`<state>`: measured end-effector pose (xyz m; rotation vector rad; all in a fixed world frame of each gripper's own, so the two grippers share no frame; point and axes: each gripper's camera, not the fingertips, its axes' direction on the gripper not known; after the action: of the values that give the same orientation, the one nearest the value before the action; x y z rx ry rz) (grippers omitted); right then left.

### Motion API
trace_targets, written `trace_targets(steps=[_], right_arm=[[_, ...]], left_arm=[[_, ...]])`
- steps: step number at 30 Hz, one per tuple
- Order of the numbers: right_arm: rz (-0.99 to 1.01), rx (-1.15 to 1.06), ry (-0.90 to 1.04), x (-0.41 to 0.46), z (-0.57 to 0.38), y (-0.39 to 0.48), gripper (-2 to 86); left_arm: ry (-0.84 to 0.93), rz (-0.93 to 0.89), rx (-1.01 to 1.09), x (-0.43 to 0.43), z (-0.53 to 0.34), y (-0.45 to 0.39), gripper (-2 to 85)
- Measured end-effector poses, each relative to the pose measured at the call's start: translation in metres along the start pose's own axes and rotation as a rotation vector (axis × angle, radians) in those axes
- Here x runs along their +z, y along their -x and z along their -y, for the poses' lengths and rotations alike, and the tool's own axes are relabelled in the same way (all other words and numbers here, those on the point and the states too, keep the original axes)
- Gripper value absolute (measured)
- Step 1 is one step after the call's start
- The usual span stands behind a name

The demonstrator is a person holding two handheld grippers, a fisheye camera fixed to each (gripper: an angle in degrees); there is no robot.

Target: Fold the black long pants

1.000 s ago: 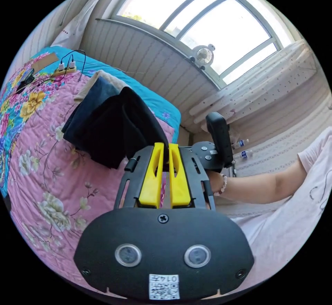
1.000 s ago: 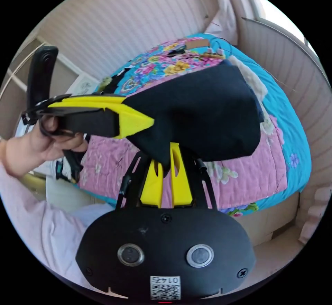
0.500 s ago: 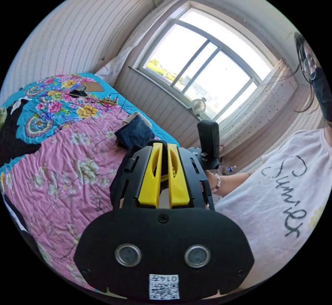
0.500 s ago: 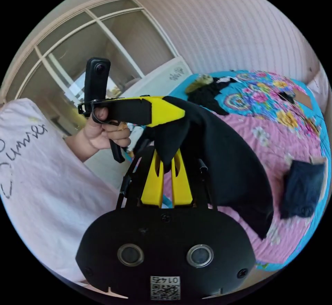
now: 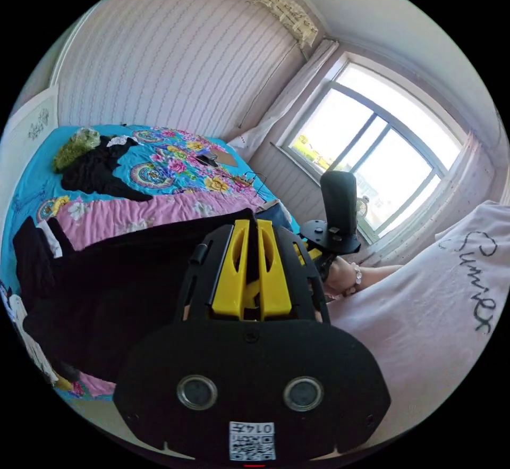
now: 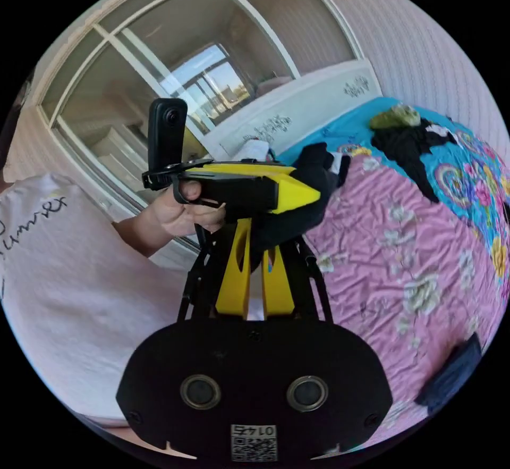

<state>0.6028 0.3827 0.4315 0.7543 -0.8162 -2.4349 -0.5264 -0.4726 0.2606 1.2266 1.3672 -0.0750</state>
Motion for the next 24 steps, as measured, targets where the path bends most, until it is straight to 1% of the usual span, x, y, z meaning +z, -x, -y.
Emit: trace_targets(steps=[2,4,5,7,8,10,11,13,14,18,20,22,24], right_arm=[[-0.029,0.101,0.036,-0.001,-0.014,-0.032,0.2],[-0.103,0.28,0.144,0.004,-0.043,-0.088,0.8],[-0.13,0.343,0.177,0.005,-0.053,-0.105,0.9],[-0.229,0.631,0.278,0.007,-0.101,-0.168,0.6],[-0.24,0.695,0.29,0.006,-0.112,-0.181,0.4],[-0.164,0.904,0.27,0.001,-0.149,-0.212,0.0],[-0.142,0.94,0.253,0.0,-0.154,-0.216,-0.1],[-0.133,1.009,0.229,0.002,-0.163,-0.223,-0.2],[-0.141,1.021,0.234,0.005,-0.162,-0.225,-0.2],[-0.13,1.018,0.313,0.037,-0.132,-0.242,-0.3],[-0.125,0.975,0.358,0.056,-0.106,-0.253,-0.4],[-0.124,0.872,0.441,0.086,-0.063,-0.271,-0.4],[-0.134,0.776,0.498,0.11,-0.028,-0.286,-0.6]], left_arm=[[-0.005,-0.066,-0.05,0.029,-0.01,0.012,3.1],[0.026,-0.181,-0.177,0.073,-0.029,0.033,3.7],[0.051,-0.197,-0.214,0.083,-0.035,0.039,3.7],[0.184,-0.252,-0.3,0.106,-0.065,0.062,3.3],[0.215,-0.248,-0.32,0.106,-0.073,0.068,3.2],[0.273,-0.166,-0.338,0.089,-0.102,0.085,2.9],[0.288,-0.137,-0.342,0.083,-0.11,0.089,2.9],[0.364,-0.009,-0.388,0.057,-0.141,0.112,2.9],[0.376,0.018,-0.407,0.051,-0.148,0.119,2.9],[0.421,0.226,-0.49,0.007,-0.18,0.164,3.9],[0.405,0.304,-0.49,-0.008,-0.179,0.182,4.8],[0.371,0.401,-0.436,-0.018,-0.163,0.208,6.1],[0.348,0.451,-0.404,-0.017,-0.146,0.231,6.8]])
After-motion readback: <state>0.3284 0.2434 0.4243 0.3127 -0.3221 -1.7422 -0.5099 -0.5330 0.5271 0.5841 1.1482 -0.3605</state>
